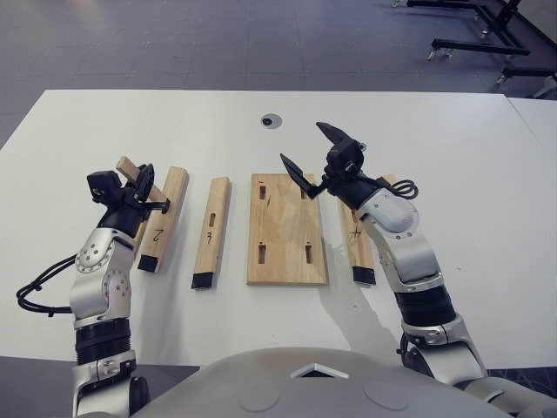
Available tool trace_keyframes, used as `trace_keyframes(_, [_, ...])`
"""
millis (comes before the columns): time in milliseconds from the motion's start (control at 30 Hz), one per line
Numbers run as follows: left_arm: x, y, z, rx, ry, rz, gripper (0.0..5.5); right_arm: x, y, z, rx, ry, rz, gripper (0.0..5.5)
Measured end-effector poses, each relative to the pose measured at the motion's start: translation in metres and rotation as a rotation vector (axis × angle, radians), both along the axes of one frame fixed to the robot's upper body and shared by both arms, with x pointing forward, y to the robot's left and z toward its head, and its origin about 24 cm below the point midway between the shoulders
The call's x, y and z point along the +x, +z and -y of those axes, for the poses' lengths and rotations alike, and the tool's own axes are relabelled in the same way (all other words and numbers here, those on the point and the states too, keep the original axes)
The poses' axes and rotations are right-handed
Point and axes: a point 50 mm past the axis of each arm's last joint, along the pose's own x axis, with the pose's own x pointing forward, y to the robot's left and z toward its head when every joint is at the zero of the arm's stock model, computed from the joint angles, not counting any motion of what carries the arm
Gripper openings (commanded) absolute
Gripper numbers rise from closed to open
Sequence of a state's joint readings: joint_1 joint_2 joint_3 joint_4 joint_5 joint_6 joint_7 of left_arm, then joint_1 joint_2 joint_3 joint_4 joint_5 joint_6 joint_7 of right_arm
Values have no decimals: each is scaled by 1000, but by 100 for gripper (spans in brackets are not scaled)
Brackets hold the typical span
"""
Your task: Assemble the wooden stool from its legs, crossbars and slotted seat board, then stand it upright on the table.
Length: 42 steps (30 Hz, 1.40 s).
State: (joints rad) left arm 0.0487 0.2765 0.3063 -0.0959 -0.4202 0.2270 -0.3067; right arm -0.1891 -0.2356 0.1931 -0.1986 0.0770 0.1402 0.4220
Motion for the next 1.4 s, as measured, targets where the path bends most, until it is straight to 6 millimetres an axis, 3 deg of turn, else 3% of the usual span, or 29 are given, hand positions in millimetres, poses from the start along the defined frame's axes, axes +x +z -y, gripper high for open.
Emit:
trace_keyframes(433, [-13,-10,7,13,64,-17,39,0,0,2,-12,-3,3,466])
trace_keyframes(733, [-14,-8,25,96,-55,-66,39,0,0,3,-34,-7,11,466])
trace_keyframes(1400, [-8,-4,27,233,-146,-144,39,-1,-1,1,-38,-13,20,466])
